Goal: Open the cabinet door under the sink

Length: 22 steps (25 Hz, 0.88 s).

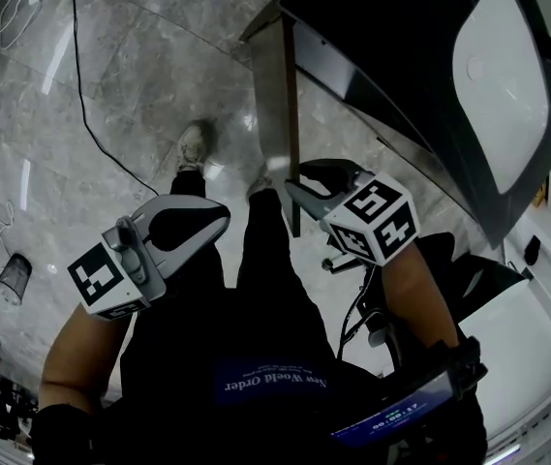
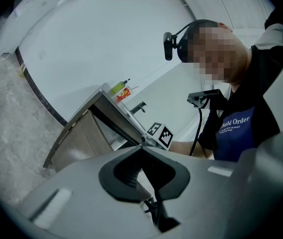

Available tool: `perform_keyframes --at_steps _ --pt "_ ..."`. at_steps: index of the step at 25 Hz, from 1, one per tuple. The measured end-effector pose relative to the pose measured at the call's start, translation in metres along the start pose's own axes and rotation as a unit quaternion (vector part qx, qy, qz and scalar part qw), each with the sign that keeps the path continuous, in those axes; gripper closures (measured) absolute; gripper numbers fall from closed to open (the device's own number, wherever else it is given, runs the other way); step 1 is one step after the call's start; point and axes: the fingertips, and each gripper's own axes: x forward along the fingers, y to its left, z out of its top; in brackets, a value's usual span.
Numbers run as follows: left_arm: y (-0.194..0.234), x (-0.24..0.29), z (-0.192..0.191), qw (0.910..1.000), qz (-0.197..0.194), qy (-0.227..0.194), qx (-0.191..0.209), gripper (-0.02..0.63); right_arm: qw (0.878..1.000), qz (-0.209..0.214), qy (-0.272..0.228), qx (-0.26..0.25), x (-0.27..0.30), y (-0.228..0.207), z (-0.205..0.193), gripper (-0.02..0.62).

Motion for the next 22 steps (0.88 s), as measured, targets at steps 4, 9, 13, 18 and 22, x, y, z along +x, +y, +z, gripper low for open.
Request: perform_keyframes --at_steps 4,9,13,18,22 --pt "0.002 -0.008 0.007 0.9999 0.003 -0.013 0.003 0.603 1.000 0.003 0.002 -0.001 0.005 0.007 0.003 0.476" --pt "0.005 -0.019 0.007 0.9999 0.010 -0.012 0.005 0.603 1.000 0.020 0.005 0.000 0.016 0.019 0.010 0.469" --pt "0.008 -0.029 0.010 0.9996 0.017 -0.020 0.006 0.603 0.999 0.040 0.006 0.000 0.027 0.032 0.020 0.469" --pt "0.014 -0.039 0.023 0.9982 0.026 -0.055 0.000 0.603 0.997 0.073 0.002 -0.014 0.046 0.051 0.041 0.469" --pt "0.018 -0.051 0.017 0.9985 0.032 -0.044 -0.001 0.603 0.995 0.086 -0.017 -0.045 0.073 0.068 0.086 0.483"
